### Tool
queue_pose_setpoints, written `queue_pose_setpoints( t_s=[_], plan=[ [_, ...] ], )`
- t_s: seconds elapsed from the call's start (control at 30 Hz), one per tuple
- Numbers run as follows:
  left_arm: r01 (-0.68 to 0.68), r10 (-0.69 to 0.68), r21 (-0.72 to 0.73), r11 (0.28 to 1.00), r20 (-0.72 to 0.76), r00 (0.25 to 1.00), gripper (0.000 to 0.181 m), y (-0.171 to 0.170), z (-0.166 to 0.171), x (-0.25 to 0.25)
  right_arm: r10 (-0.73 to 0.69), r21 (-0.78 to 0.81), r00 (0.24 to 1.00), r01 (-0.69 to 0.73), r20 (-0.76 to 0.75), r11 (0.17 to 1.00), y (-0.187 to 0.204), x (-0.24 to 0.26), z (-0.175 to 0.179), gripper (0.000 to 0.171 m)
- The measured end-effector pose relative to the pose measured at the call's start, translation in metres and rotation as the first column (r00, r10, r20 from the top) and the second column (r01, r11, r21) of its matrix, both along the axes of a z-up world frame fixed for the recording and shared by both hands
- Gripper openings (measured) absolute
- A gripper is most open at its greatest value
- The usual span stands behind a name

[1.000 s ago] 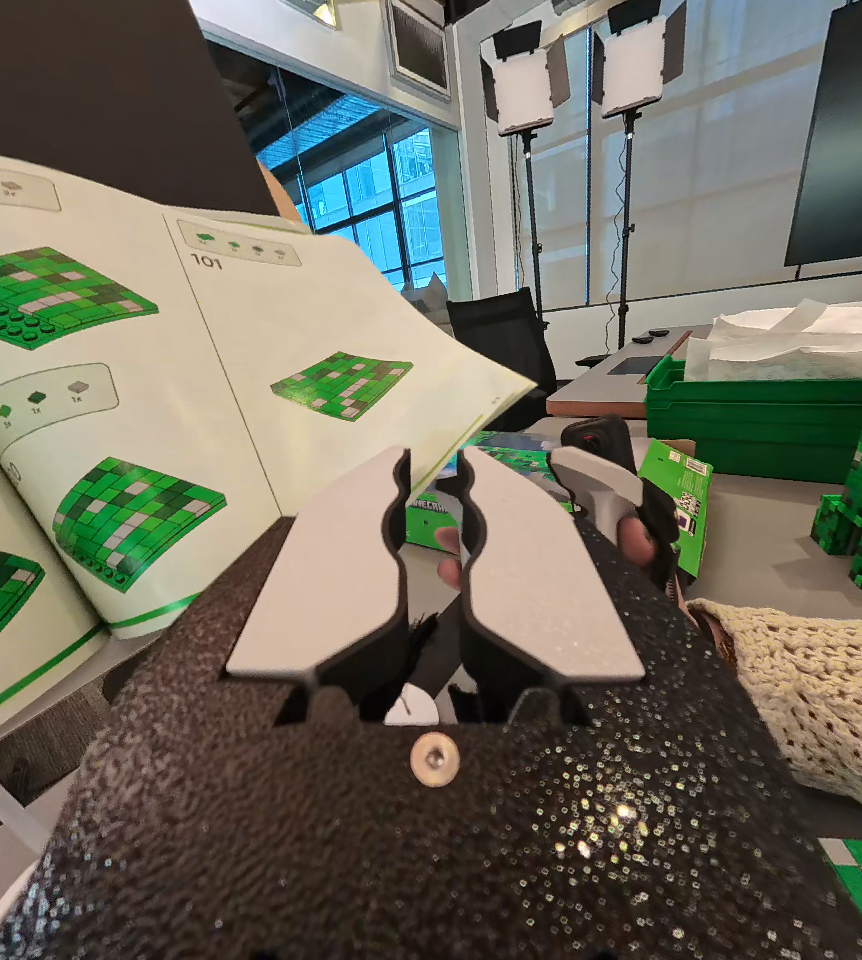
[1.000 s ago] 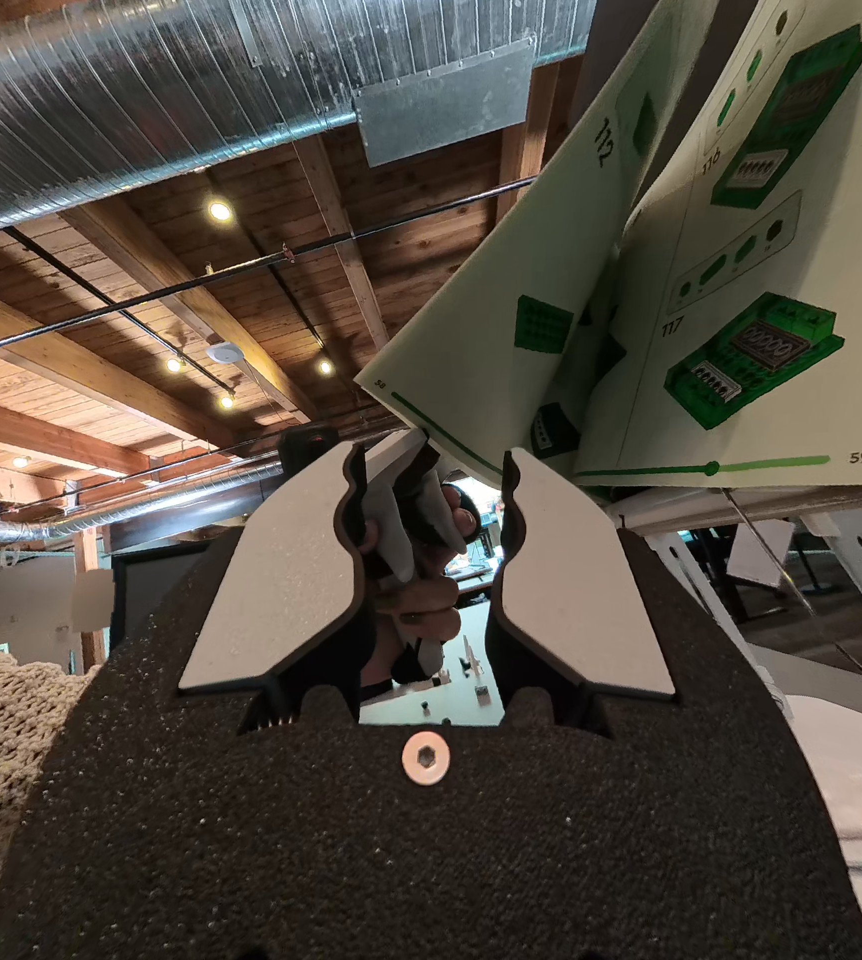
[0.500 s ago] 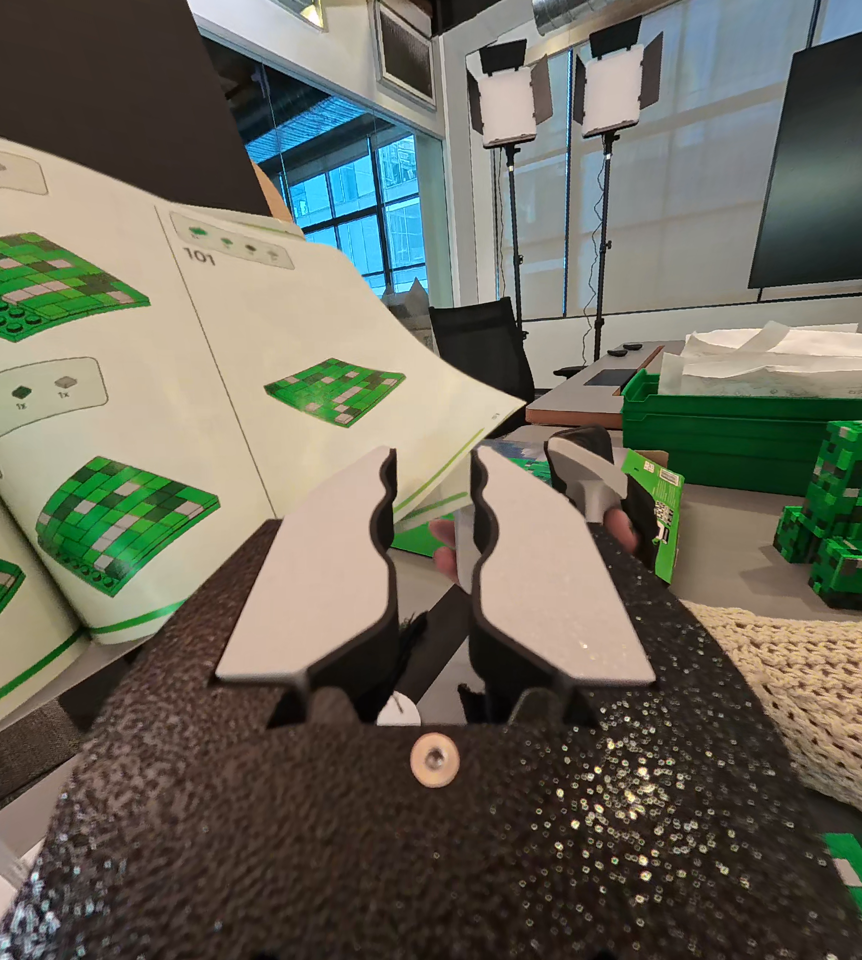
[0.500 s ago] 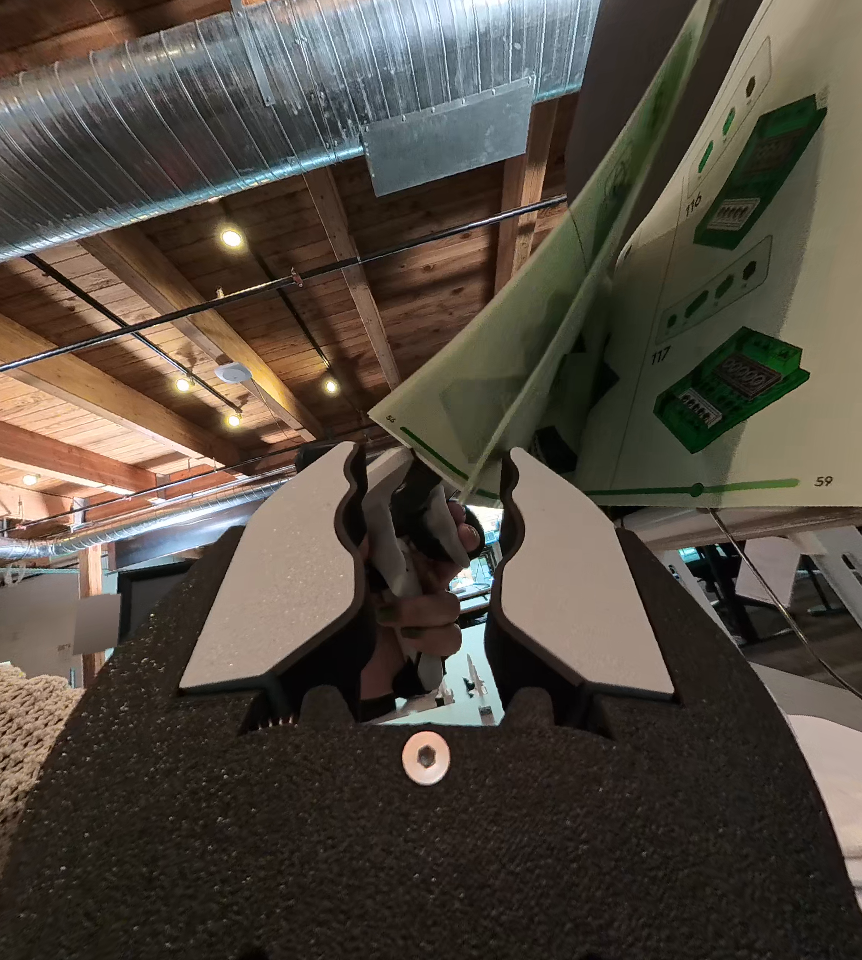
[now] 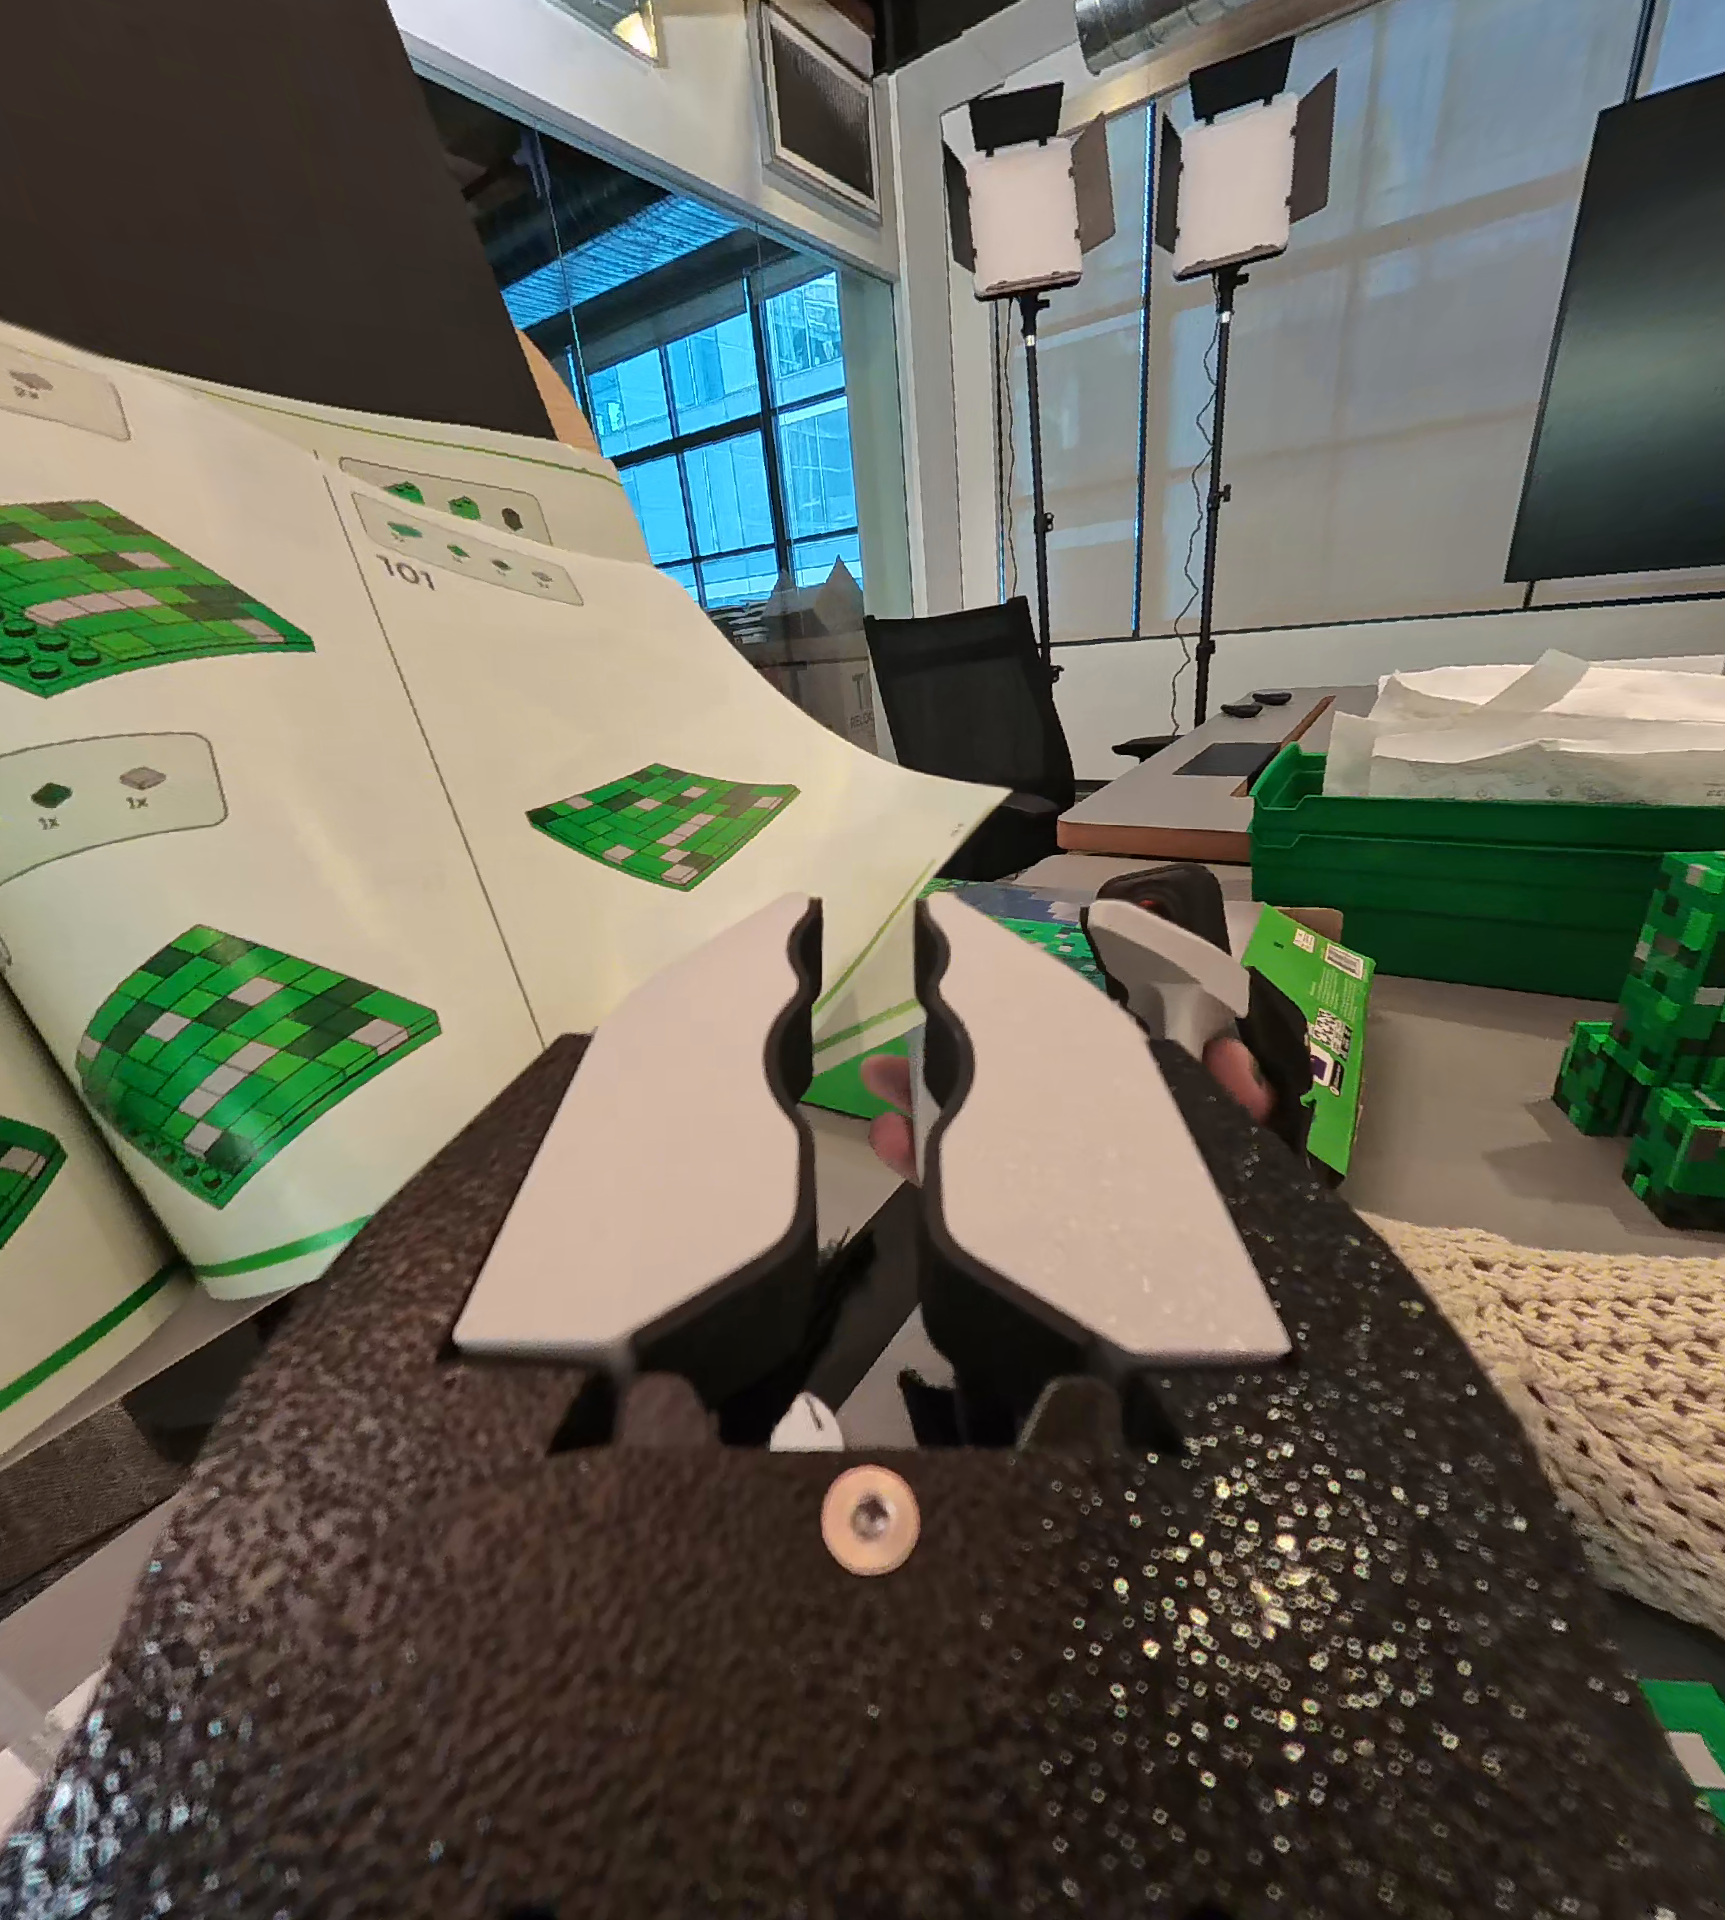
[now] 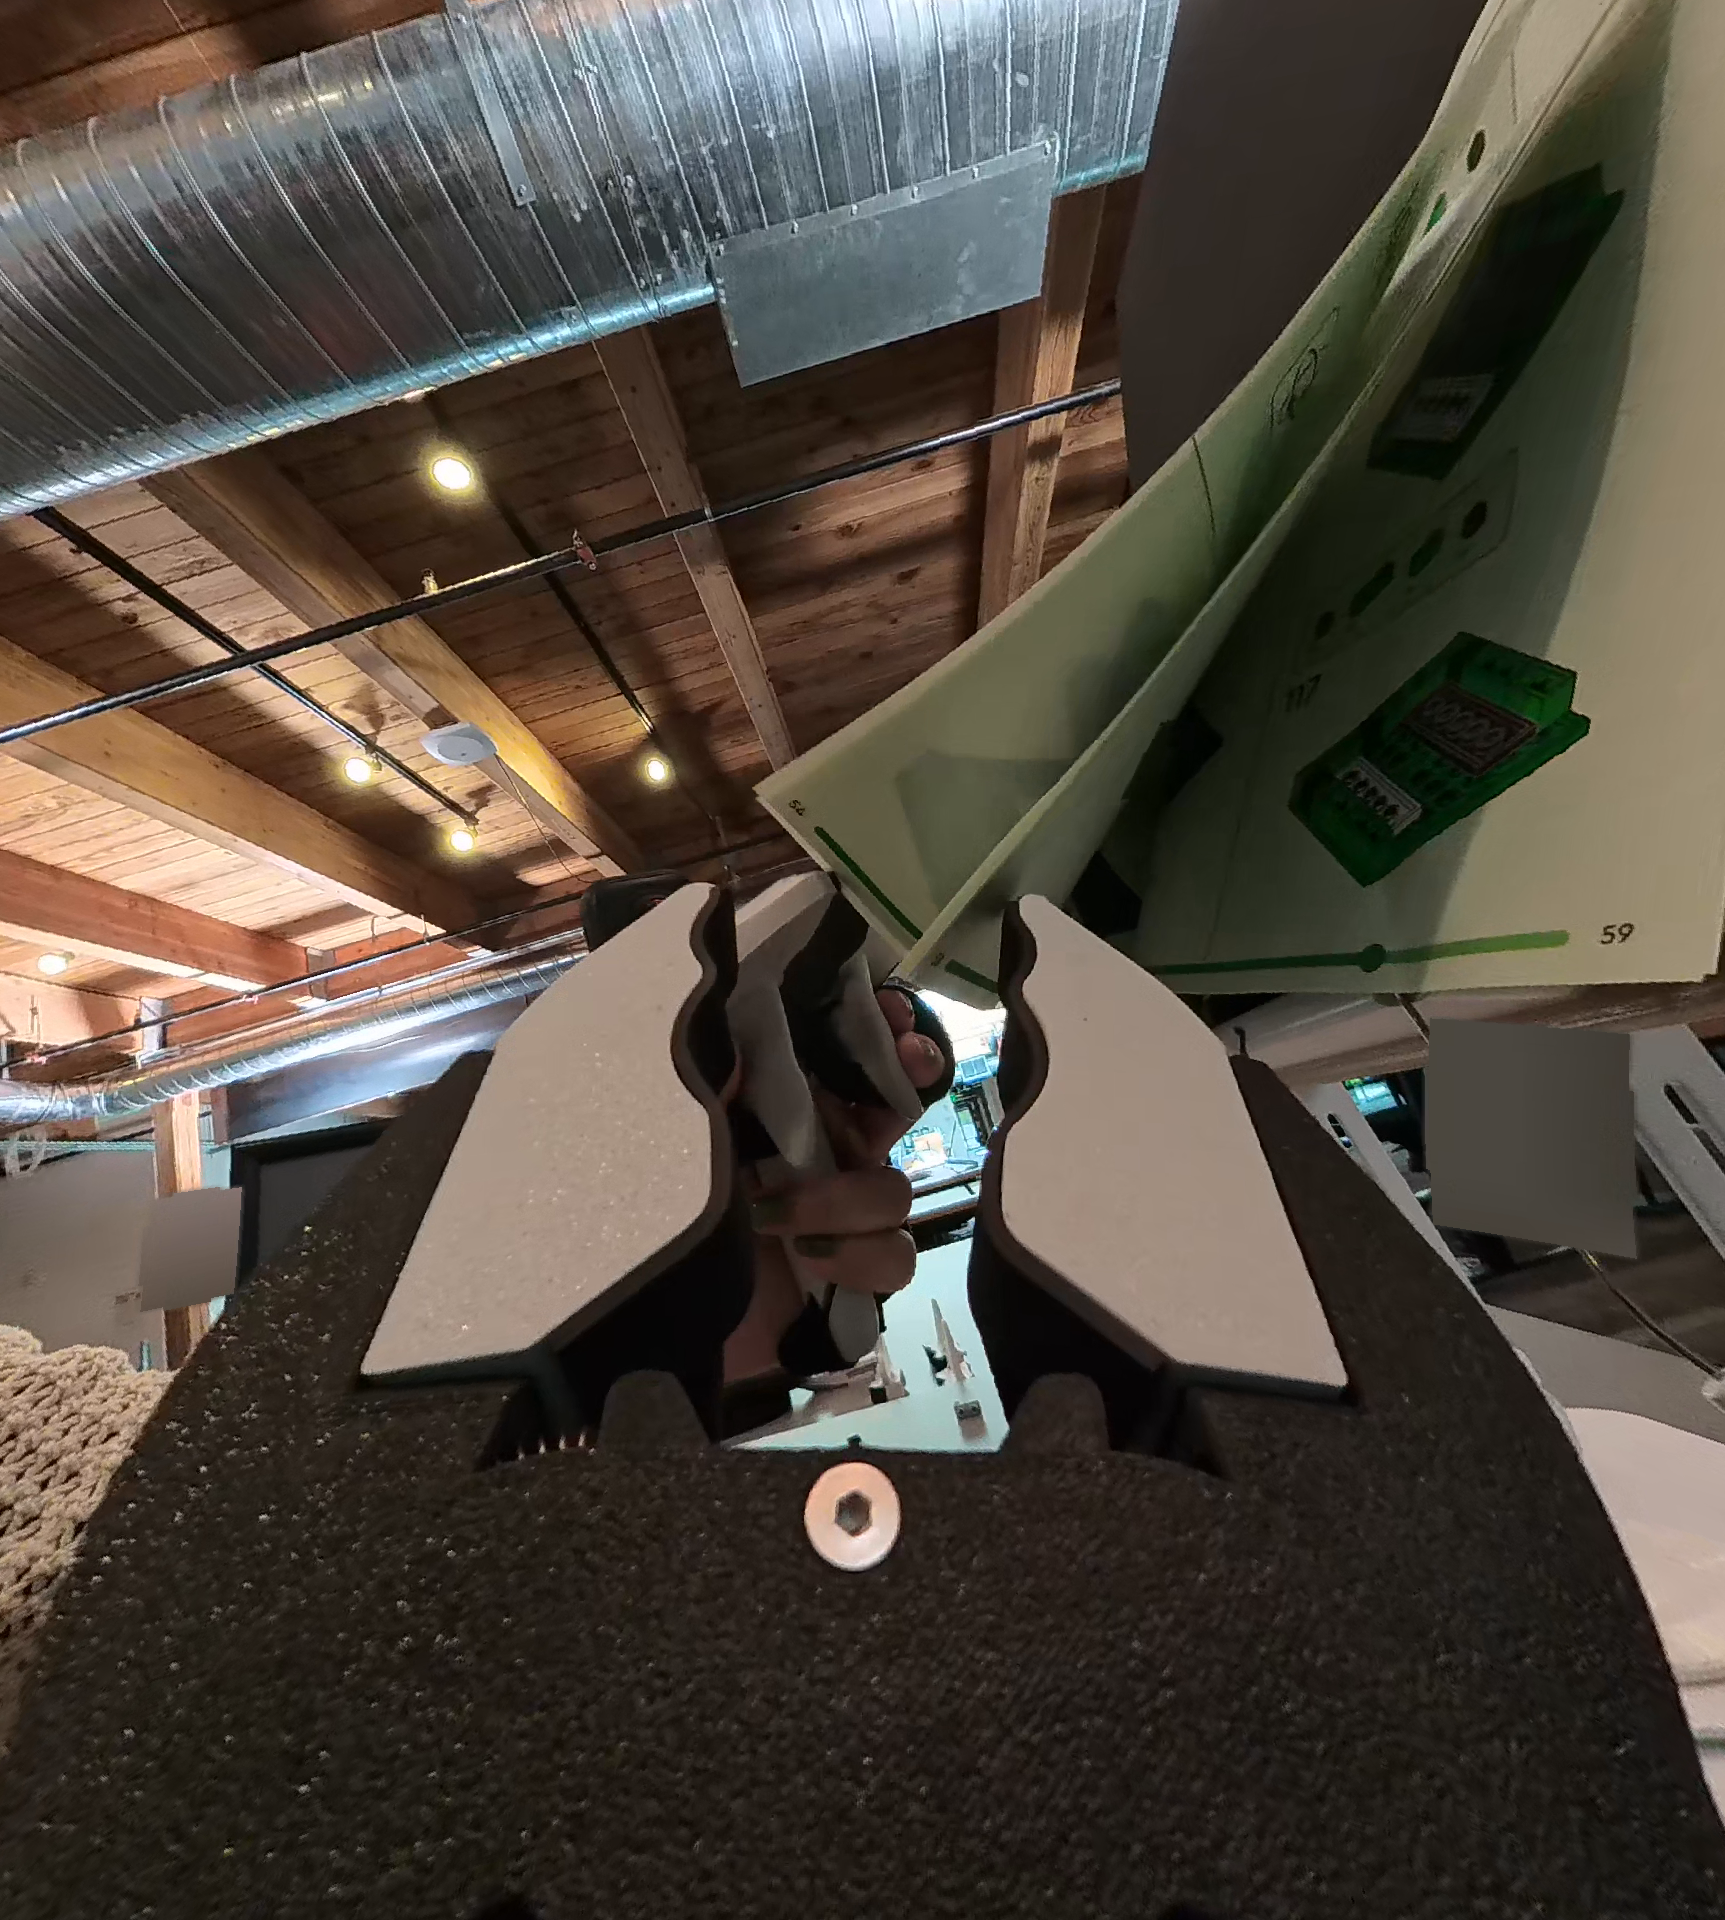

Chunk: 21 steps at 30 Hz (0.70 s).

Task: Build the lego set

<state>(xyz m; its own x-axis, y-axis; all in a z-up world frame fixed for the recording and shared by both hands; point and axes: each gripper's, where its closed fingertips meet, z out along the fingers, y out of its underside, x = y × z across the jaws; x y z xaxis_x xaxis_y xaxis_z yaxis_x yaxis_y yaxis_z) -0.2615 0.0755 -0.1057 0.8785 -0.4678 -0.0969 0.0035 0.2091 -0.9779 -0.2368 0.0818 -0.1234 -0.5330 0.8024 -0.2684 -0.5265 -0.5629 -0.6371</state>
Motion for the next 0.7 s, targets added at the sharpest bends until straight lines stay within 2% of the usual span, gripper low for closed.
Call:
queue_pose_setpoints(
  t_s=[0.37,0.4,0.43,0.5,0.6,0.7],
  plan=[
    [0.03,-0.03,0.007,1.0,0.035,0.999,0.017,-0.002,0.005,-0.001,0.002,0.0,1.0,-0.002,0.003,1.0,0.0,0.0,-0.001,0.048],
    [0.029,-0.029,0.007,1.0,0.033,0.999,0.014,-0.002,0.005,-0.002,0.001,0.0,1.0,-0.001,0.004,1.0,0.0,0.0,-0.001,0.048],
    [0.025,-0.025,0.011,1.0,0.029,0.999,0.001,-0.003,0.005,-0.002,0.001,0.001,1.0,-0.001,0.004,1.0,0.0,0.0,-0.001,0.048],
    [-0.011,0.01,0.032,0.999,0.036,0.999,0.0,-0.004,0.009,-0.007,-0.002,-0.001,1.0,0.002,0.005,1.0,0.001,0.0,-0.002,0.048],
    [-0.088,0.068,0.129,0.988,0.148,0.987,0.0,-0.016,0.029,-0.029,-0.024,-0.007,1.0,0.024,0.007,1.0,0.005,0.001,-0.002,0.048],
    [-0.203,0.127,0.217,0.955,0.318,0.939,0.0,-0.037,0.047,-0.066,-0.062,-0.006,0.998,0.062,0.018,0.998,0.01,0.002,-0.003,0.048]
  ],
)
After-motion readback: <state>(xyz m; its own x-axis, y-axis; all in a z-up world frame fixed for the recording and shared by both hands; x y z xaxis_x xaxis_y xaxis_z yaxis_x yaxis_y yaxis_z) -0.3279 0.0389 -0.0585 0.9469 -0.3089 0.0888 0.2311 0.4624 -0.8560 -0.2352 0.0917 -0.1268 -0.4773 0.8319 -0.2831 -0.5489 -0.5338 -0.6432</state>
